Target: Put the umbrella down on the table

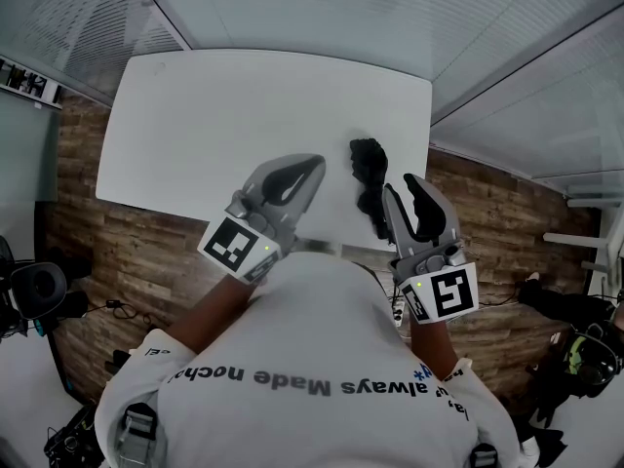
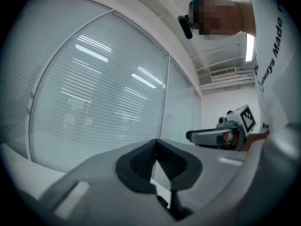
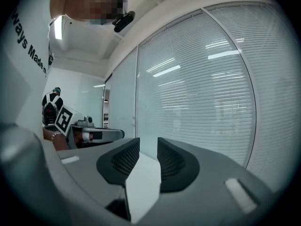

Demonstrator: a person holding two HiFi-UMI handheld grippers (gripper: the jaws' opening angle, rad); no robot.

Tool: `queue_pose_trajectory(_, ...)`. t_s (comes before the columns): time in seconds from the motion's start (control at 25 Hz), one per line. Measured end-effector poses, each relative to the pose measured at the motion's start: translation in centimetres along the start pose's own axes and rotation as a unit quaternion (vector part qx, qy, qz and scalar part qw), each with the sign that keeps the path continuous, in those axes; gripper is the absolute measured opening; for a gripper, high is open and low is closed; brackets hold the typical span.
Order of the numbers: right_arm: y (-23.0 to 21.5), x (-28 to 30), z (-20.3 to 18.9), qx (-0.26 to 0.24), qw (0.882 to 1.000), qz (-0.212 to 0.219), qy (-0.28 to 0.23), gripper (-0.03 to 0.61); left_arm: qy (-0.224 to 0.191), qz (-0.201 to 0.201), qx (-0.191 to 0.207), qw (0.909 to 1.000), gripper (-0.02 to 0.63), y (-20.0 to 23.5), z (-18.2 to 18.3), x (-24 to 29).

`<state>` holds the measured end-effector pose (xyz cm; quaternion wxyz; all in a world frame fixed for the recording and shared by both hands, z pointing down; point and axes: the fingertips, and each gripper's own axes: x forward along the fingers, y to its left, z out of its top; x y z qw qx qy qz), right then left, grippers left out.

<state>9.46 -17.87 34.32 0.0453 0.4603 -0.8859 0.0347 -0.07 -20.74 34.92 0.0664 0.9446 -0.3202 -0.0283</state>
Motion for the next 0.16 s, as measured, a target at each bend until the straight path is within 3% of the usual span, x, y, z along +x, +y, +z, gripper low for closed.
queue_pose_trajectory(0.16, -0.09, 0.19, -0.27, -0.001, 1.000, 0.000, 0.004, 0.118, -0.002, 0.000, 0.002, 1.0000, 0.003, 0.07, -0.02, 0.08)
